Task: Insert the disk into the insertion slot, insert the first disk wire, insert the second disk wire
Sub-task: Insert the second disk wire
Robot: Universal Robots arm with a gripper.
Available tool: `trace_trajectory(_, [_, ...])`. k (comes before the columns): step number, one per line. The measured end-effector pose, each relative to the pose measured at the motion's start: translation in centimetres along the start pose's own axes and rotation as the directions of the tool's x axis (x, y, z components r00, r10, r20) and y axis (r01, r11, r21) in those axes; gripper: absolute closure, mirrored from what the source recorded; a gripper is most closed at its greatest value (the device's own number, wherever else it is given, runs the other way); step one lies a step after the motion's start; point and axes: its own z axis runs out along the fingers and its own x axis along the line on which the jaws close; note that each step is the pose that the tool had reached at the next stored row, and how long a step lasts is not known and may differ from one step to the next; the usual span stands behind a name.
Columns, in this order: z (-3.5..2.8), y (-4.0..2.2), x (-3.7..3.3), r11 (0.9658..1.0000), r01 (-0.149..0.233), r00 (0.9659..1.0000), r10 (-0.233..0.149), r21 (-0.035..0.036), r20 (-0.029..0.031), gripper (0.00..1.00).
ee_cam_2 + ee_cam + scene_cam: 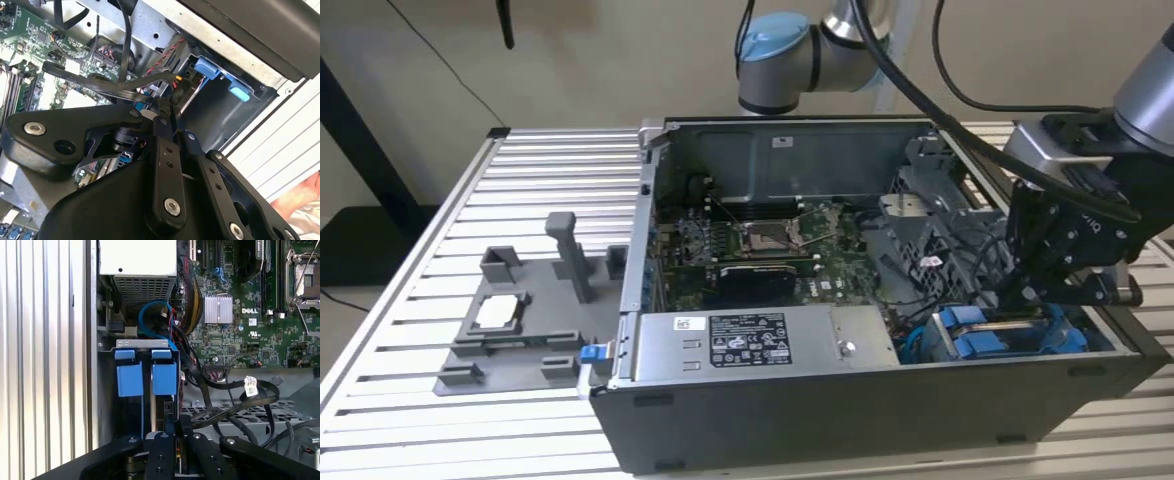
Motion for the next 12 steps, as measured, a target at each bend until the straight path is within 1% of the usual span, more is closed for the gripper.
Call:
trace_trajectory(11, [0.44, -0.03, 0.17, 0.9999, -0.012, 0.9999, 0.012, 0.001, 0.0009, 0.84])
trace_trajectory(12, [0.56, -0.04, 0.21, 0.9999, -0.012, 0.9999, 0.012, 0.0009, 0.0012, 0.84])
